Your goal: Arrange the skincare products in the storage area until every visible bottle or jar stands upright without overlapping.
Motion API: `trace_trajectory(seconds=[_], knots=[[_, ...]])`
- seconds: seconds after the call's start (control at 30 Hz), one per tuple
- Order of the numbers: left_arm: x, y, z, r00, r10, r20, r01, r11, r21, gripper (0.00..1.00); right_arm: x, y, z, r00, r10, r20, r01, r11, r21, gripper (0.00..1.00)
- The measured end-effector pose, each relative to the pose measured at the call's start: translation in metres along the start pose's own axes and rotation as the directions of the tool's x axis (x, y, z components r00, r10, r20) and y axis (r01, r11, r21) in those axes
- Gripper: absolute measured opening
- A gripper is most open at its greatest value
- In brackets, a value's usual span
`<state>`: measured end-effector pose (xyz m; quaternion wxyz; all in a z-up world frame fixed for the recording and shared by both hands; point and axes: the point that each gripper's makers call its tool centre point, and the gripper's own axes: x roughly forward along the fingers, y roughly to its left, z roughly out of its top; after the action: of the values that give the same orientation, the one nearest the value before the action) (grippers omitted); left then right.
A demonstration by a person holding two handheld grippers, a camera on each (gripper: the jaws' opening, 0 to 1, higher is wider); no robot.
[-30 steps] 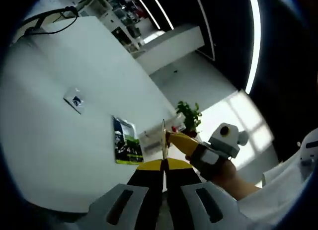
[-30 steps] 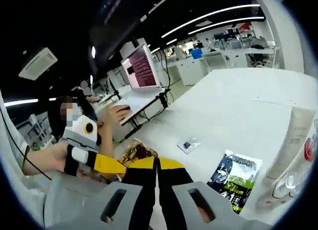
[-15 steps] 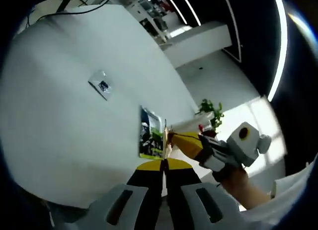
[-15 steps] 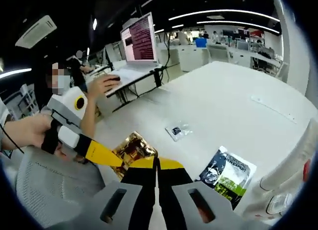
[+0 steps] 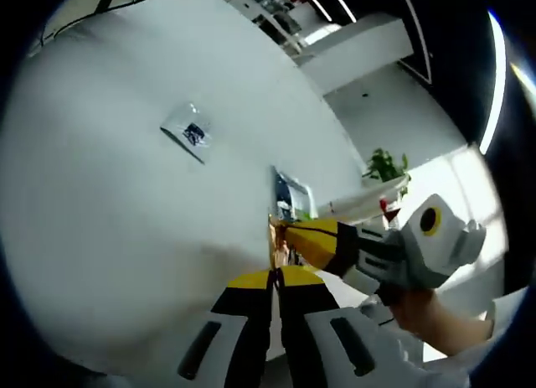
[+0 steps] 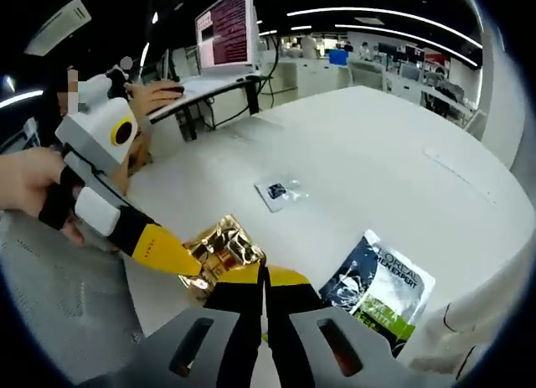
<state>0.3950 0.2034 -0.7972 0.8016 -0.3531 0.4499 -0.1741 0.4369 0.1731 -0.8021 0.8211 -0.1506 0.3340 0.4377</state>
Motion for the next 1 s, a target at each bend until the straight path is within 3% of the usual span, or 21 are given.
trace_trajectory(seconds=[0.23, 0.5, 1.0], knots=[[0.020, 0.013, -0.002, 0.997, 0.060, -0.054, -0.056, 0.996, 0.071, 0.00, 0.011, -0.008, -0.013, 0.998, -0.041, -0.036, 0.038, 0.996, -0.080, 0.01], [0.030, 0.019, -0.003, 0.994, 0.089, -0.067, -0.081, 0.990, 0.111, 0.00, 0.020, -0.011, -0.019, 0.996, -0.067, -0.062, 0.055, 0.984, -0.171, 0.01], [0.030, 0.026, -0.005, 0.989, 0.130, -0.067, -0.111, 0.967, 0.228, 0.04, 0.026, -0.012, -0.021, 0.995, -0.079, -0.053, 0.067, 0.975, -0.212, 0.01]])
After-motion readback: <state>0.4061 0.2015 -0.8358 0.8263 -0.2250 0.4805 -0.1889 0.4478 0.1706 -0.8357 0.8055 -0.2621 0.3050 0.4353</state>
